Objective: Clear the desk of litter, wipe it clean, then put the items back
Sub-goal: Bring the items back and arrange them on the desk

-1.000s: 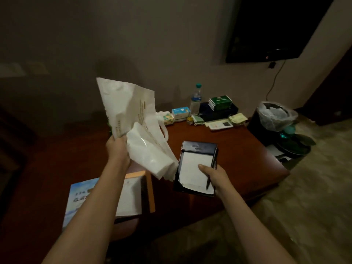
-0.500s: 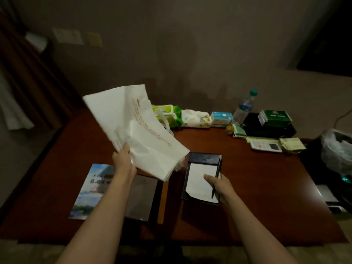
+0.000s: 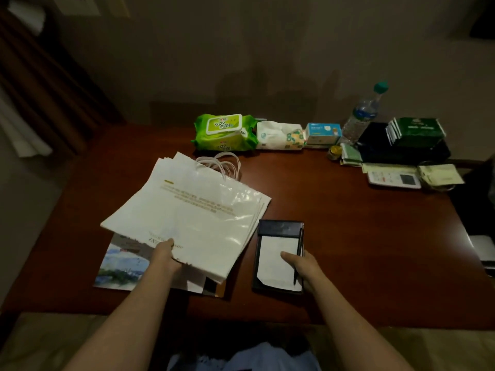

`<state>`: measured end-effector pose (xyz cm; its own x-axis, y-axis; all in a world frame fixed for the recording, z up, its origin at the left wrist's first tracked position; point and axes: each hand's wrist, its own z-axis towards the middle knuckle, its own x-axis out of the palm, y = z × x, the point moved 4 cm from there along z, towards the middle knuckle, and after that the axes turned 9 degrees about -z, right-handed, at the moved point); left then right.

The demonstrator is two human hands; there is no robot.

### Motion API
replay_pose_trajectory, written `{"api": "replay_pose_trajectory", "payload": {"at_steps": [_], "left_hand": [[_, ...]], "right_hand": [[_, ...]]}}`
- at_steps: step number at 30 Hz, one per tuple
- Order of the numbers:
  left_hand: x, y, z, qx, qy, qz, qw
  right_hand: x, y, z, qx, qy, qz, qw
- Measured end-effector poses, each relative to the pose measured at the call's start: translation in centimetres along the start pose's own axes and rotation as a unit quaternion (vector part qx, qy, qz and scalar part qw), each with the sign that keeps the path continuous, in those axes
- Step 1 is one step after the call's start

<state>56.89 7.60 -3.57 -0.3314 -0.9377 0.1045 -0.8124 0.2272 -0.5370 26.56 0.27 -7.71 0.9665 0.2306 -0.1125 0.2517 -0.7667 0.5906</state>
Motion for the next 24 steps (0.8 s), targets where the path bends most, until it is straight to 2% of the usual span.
{"api": "replay_pose_trajectory", "payload": {"at_steps": [3,6,12,16,20,24], "left_hand": [[-0.1,-0.1,0.0,0.017,-0.021,0.028,0.999],[-0.4,0.4,0.5,0.003,-0.022,0.028,0.999],[-1.1,1.1,0.8,-0.039,-0.021,0.009,0.999],[-1.7,1.3,1.8,-0.063,-0.020,0.023,0.998],[-1.6,1.1,2.7,-0.086,-0.038,0.093,0.991],[-2.2,1.1,3.4,-0.070,-0.048,0.090,0.992]], "right_hand": [[-0.4,-0.7,-0.1,-0.001,-0.012,-0.040,0.999],[-0.9,-0.8,0.1,-0.009,-0.069,-0.141,0.987],[-1.3,0.5,-0.7,-0.041,-0.135,-0.369,0.919],[-2.1,1.1,-1.1,-0.089,-0.155,-0.425,0.887],[-2.4,1.2,-1.1,-0.094,-0.134,-0.434,0.886],[-2.8,0.7,-0.6,-0.077,-0.146,-0.441,0.882]]}}
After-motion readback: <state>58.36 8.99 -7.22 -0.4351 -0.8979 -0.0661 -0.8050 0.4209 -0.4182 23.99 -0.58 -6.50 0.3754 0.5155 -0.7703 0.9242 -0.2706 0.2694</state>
